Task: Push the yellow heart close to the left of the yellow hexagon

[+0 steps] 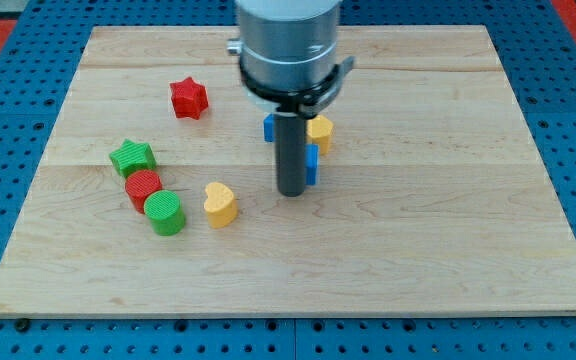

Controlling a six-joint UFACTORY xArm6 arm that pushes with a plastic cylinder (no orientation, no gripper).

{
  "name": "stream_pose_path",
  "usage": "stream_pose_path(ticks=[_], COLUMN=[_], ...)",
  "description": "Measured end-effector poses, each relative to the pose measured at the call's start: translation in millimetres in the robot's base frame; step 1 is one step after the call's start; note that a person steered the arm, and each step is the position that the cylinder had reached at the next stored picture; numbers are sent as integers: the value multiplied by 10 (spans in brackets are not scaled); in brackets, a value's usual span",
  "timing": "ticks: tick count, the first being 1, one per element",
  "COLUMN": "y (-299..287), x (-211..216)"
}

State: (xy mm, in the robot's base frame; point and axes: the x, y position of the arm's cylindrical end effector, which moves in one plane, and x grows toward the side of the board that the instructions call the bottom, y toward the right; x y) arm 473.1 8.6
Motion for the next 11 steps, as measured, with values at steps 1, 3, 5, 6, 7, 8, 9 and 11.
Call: stream_pose_path(ticks=[1,3,5,6,7,8,9,11], y=[7,-686,-902,-900,-899,-899,-887,-136], x=[-232,888,491,302,28,-189,-371,-554])
